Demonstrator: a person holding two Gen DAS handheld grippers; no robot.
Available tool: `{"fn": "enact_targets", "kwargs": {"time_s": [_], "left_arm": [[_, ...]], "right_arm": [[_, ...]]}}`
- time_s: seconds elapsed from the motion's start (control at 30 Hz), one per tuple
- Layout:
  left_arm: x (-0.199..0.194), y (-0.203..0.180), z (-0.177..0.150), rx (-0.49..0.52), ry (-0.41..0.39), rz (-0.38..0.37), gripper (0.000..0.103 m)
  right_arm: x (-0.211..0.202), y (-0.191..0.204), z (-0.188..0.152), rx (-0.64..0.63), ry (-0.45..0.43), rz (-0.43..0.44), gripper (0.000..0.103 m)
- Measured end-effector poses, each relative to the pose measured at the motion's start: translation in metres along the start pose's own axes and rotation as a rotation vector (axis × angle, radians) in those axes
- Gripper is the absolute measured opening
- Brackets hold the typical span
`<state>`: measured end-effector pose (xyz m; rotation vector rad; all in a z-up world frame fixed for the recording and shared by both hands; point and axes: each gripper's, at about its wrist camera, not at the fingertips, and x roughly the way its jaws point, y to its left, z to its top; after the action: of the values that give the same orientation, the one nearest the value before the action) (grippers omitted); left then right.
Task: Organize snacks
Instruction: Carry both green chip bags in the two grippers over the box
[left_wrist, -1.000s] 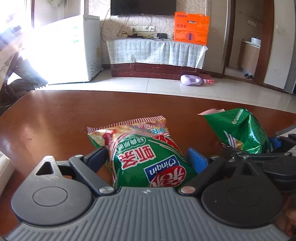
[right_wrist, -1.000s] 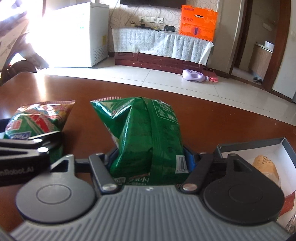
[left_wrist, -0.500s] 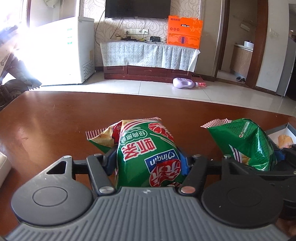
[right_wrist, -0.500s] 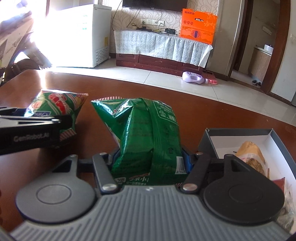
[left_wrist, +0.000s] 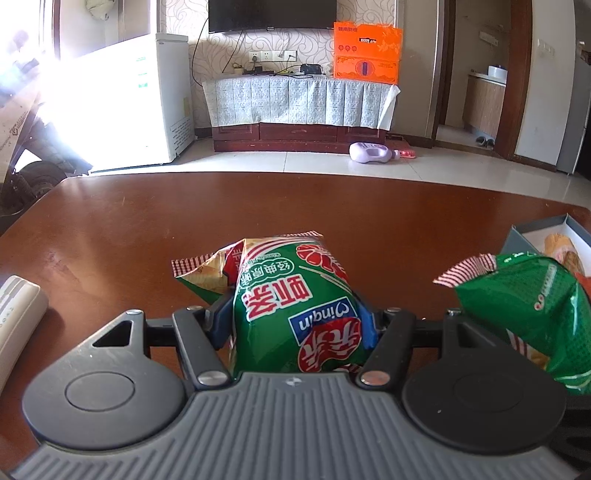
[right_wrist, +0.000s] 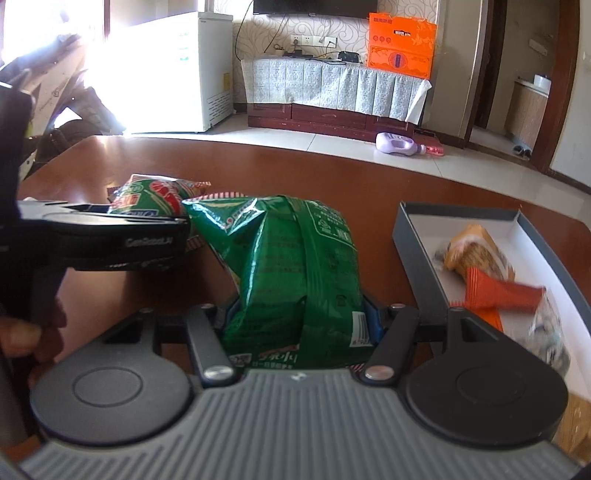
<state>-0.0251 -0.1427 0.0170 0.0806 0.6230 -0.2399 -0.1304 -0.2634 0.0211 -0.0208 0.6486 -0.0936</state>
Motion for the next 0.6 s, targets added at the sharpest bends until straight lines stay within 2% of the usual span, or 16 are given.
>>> {"fn": "enact_targets", "kwargs": {"time_s": [0.23, 0.5, 0.6], "left_arm": [[-0.017, -0.006, -0.005, 0.008, 0.025, -0.012, 0.069], [-0.050, -0.024, 0.000, 0.065, -0.021, -0.005, 0.069], [-0.054, -0.026, -0.002, 0.072, -0.015, 0.004, 0.069]], "right_arm": [[-0.028, -0.003, -0.013, 0.035, -0.031, 0.028, 0.065], [-0.051, -0.011, -0.014, 0.070, -0.090, 0.066, 0.065], [-0.052, -0.012, -0.015, 0.074, -0.095, 0.076, 0.065]]}}
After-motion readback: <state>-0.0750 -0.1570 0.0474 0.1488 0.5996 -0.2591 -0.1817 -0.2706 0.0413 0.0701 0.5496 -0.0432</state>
